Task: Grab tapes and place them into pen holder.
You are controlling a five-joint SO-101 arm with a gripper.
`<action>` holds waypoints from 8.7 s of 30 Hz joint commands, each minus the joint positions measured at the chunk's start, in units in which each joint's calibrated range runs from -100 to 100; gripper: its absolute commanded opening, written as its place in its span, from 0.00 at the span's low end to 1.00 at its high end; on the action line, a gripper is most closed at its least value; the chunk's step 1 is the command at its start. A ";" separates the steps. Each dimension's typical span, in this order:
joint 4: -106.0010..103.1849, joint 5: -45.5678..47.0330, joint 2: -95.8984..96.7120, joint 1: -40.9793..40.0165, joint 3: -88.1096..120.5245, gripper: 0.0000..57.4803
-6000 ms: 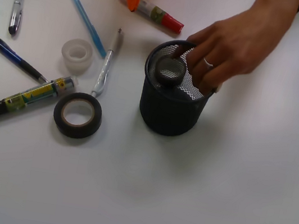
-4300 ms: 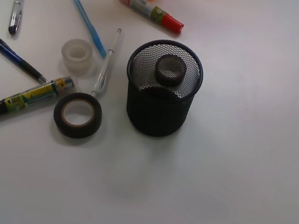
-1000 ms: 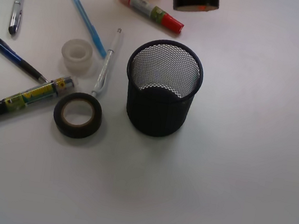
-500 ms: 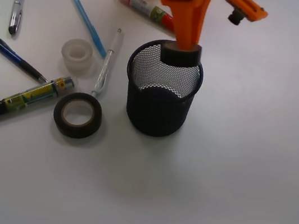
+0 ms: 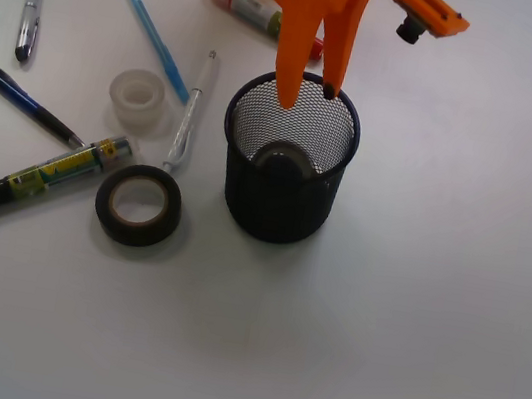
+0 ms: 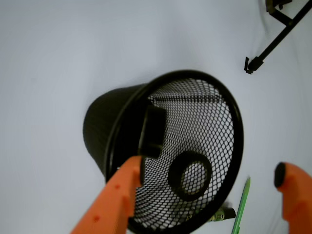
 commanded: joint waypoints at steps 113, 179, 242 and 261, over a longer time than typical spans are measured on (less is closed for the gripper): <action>24.96 -1.81 24.69 3.82 -47.24 0.00; 34.32 1.17 68.55 20.64 -91.53 0.59; 48.15 3.08 59.37 27.15 -114.63 0.00; 47.01 -4.59 27.15 7.86 -74.51 0.00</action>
